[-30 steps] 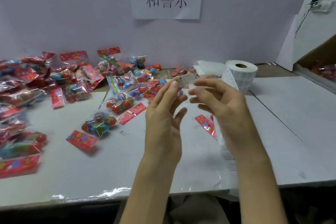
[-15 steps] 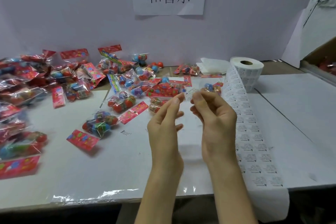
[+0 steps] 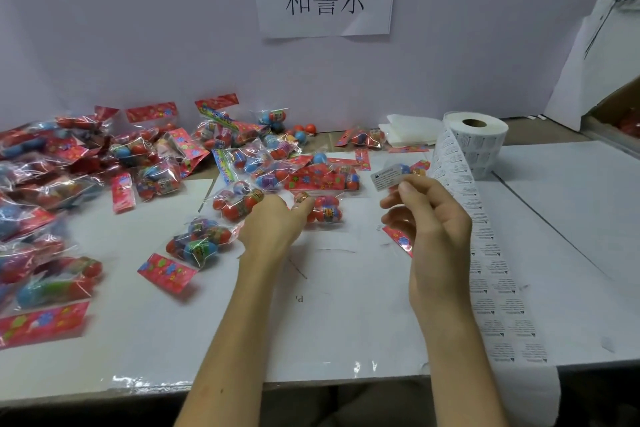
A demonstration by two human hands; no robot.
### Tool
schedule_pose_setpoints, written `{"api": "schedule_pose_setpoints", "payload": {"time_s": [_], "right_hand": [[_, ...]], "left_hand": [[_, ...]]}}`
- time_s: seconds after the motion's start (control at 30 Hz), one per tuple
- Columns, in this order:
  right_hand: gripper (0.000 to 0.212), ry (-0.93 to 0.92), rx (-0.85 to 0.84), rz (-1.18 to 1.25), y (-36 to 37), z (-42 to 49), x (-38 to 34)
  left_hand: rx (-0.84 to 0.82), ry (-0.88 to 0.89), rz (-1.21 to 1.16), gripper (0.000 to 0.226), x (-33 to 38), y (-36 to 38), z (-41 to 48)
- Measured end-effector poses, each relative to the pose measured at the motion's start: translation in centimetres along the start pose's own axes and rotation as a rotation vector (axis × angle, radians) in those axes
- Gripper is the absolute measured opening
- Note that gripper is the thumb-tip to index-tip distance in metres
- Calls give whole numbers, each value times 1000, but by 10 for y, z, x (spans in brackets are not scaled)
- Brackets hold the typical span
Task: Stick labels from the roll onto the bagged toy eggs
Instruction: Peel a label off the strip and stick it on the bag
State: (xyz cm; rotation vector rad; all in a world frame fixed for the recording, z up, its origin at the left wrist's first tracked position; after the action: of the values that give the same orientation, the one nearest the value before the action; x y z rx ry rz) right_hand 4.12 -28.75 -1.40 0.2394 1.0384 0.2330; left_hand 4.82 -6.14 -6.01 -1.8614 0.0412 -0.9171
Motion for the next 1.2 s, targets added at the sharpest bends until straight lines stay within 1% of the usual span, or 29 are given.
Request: {"api": "schedule_pose_setpoints", "payload": {"time_s": [0.07, 0.13, 0.2, 0.3, 0.37, 0.43, 0.5, 0.57, 0.6, 0.63, 0.67, 0.7, 0.77, 0.9, 1.07, 1.2], "right_hand": [[15, 4, -14, 0, 0, 1, 0], [16, 11, -13, -2, -1, 1, 1], [17, 19, -11, -5, -2, 3, 1], [20, 37, -12, -4, -2, 3, 2], [23, 51, -21, 9, -1, 2, 1], [26, 84, -40, 54, 0, 2, 1], [27, 125, -75, 114, 0, 0, 0], [27, 134, -108, 145, 1, 0, -1], [24, 130, -119, 141, 1, -1, -2], [18, 117, -122, 124, 2, -2, -4], [12, 93, -122, 92, 3, -3, -5], [12, 62, -122, 38, 3, -3, -6], [13, 9, -114, -73, 5, -5, -7], [7, -56, -123, -158, 11, -9, -8], [9, -71, -113, -161, 15, -12, -6], [10, -44, -95, -140, 15, -13, -3]], "left_hand": [[1, 12, -19, 56, 2, 2, 2], [-6, 49, -125, 44, 3, 1, -2], [-40, 102, -297, 32, 4, -3, -7], [-117, 89, -582, 31, 2, -7, -22], [-91, 84, -743, 27, -4, -10, -39], [-110, 51, -989, 31, -15, -9, -58], [-250, 27, -1210, 42, -22, -5, -74], [-456, 35, -1341, 59, -17, -2, -87], [-514, 40, -1379, 66, -13, -3, -91], [-527, 43, -1407, 70, -10, -5, -94], [-514, 45, -1424, 73, -8, -8, -96], [-494, 51, -1429, 73, -7, -10, -97], [-483, 67, -1426, 70, -6, -11, -100], [-543, 114, -1409, 67, -3, -12, -109], [-541, 155, -1402, 65, 0, -13, -116], [-511, 166, -1427, 50, 0, -11, -120]]}}
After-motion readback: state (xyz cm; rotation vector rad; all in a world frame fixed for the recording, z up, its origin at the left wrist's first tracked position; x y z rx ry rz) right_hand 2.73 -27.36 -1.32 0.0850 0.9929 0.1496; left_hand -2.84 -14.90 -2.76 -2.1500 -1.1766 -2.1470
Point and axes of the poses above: each hand's wrist, its own z-axis towards the middle knuckle, its own y-axis out of the palm, x = y × z, the point moved 5 cm from there along z, towards the middle knuckle, and after that the axes turned 14 degrees about -y, right-handed, at the moved point
